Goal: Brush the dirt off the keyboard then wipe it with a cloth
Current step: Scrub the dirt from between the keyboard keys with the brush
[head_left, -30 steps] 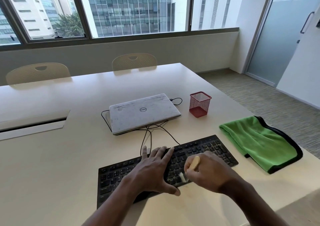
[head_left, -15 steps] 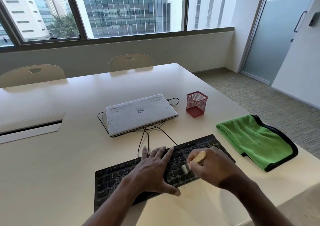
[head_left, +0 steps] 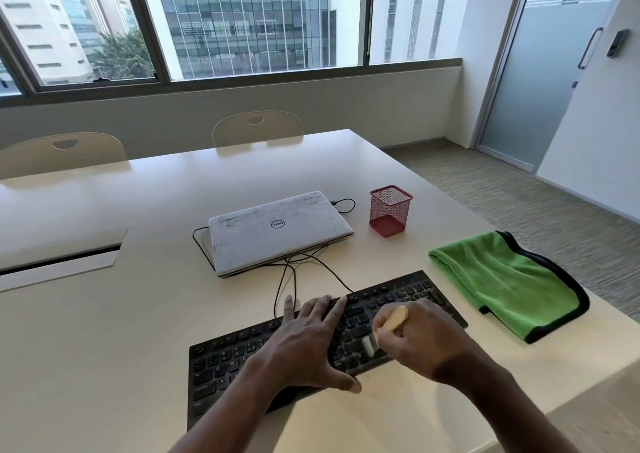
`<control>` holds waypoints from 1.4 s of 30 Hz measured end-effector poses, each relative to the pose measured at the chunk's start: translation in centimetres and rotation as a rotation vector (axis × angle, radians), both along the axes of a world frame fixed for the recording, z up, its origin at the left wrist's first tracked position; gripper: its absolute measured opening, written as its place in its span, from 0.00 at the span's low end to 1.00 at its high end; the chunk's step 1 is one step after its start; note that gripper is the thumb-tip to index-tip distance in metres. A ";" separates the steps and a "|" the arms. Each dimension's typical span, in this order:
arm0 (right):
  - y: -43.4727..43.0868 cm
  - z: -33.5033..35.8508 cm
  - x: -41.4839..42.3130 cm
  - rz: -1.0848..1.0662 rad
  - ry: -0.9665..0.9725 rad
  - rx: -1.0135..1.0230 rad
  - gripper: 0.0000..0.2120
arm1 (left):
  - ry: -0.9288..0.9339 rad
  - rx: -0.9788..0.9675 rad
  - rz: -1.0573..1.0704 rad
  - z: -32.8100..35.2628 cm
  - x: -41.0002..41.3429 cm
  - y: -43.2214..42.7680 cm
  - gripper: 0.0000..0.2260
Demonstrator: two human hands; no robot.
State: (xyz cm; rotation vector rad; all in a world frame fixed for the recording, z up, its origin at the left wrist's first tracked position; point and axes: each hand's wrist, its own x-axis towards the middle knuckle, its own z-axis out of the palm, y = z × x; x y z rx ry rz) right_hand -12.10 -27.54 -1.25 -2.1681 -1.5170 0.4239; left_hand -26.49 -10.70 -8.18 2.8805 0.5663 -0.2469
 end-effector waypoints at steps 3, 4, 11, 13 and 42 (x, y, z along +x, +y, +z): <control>0.0 -0.2 -0.4 0.045 0.006 -0.037 0.14 | -0.004 0.003 0.001 0.0 0.0 -0.1 0.62; -0.1 -0.2 -0.4 0.055 0.006 -0.064 0.13 | -0.004 0.002 0.002 0.0 0.0 -0.1 0.62; -0.3 0.2 -0.3 0.008 0.018 -0.058 0.07 | -0.004 -0.014 -0.006 -0.2 0.1 0.1 0.62; -0.4 0.1 -0.1 -0.070 -0.060 -0.074 0.07 | -0.017 -0.025 -0.004 -0.3 0.1 0.1 0.62; 1.2 -0.3 1.4 -0.264 0.071 -0.045 0.09 | -0.033 -0.031 -0.048 0.5 0.6 0.3 0.64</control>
